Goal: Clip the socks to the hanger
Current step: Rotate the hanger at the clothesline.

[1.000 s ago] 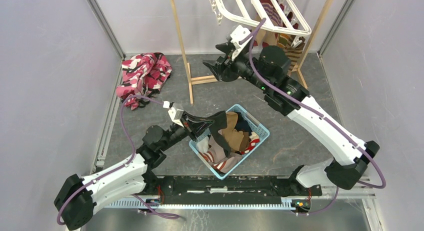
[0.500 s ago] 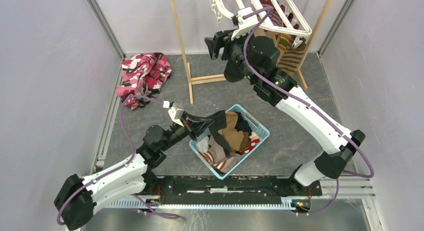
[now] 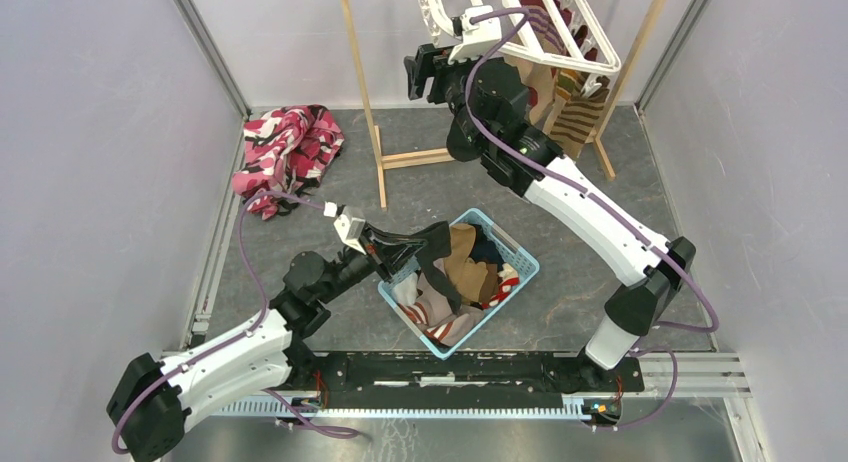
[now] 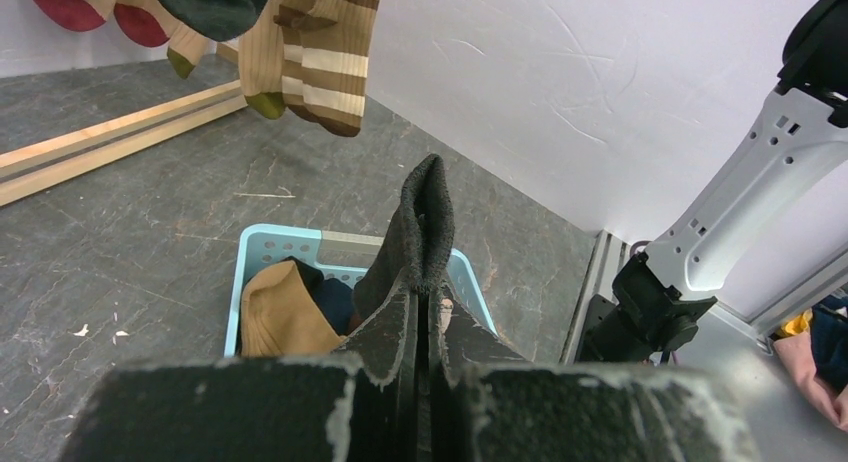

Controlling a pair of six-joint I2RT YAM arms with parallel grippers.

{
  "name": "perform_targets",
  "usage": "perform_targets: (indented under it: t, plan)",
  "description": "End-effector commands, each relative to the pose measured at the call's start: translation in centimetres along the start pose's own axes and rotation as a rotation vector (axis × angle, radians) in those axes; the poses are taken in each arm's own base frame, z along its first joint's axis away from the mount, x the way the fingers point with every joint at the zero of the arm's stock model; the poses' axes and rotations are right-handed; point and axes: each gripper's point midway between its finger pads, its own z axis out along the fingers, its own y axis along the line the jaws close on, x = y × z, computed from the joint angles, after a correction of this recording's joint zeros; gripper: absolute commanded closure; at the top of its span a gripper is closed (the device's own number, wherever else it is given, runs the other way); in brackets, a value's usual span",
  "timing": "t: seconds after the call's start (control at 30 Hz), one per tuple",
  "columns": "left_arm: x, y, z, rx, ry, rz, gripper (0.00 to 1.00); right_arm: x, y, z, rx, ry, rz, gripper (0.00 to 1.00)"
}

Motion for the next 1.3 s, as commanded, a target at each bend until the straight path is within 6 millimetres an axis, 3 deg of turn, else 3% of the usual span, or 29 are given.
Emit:
perform_targets:
  t: [0.0, 0.37, 1.27]
  plan:
    - [-1.6, -0.2, 0.2, -0.005, -0.041, 0.013, 0.98, -4.2, -0.3, 0.4, 0.021, -0.116, 0.049, 0.25]
    - [-1.3, 0.0, 0.5, -0.006, -0.029, 0.006, 0.98, -6.3, -0.6, 0.5, 0.029, -0.19, 0.023, 0.27]
    - [-1.6, -0.3, 1.2, -0.003, -0.019, -0.041, 0.98, -8.9, -2.8, 3.0, 0.138, -0.312, 0.056, 0.32]
